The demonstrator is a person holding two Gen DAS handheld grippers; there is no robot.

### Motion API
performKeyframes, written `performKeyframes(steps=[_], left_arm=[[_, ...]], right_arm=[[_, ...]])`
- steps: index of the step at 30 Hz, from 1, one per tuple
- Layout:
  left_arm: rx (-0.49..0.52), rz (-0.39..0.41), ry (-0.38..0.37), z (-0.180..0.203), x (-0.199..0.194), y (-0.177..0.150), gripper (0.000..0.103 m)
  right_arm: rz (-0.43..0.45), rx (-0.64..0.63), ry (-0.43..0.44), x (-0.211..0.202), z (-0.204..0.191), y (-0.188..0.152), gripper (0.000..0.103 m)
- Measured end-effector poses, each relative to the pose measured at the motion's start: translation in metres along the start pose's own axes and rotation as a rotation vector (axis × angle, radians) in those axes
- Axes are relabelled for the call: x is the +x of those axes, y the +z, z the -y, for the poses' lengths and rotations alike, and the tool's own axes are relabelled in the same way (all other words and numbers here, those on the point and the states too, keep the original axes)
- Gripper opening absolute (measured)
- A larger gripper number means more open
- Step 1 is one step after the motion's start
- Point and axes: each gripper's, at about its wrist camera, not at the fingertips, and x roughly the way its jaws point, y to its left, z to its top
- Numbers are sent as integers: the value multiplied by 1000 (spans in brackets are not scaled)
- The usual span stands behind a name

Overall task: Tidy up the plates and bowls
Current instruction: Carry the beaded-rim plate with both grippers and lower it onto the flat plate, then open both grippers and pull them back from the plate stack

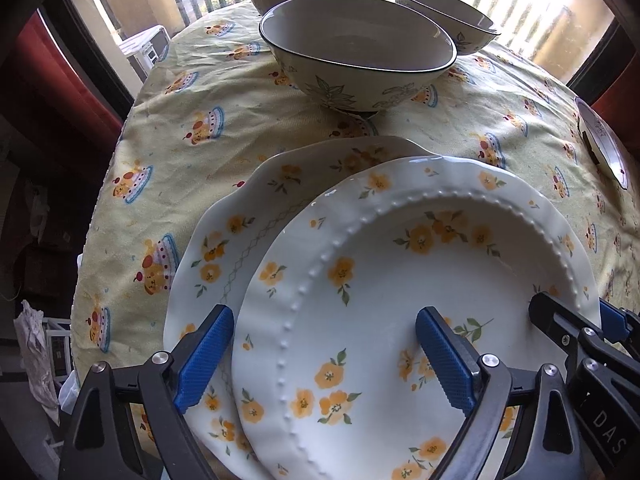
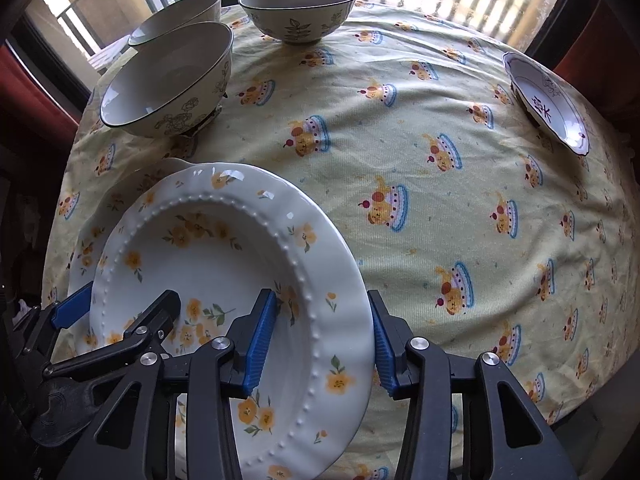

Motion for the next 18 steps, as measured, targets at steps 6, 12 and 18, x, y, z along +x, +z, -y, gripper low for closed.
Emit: performKeyframes(steps=[6,12,18], left_arm=[[34,-33,20,12,-2,-1,96],[49,-37,2,9,-15,-5,96],[64,-10,-25,1,-25,-2,96]], right_arm=[[34,-36,-21,-11,0,-5,46],[14,-8,-3,-15,4,-7,42],[-13,2,-18,-9,-5,-10,36]])
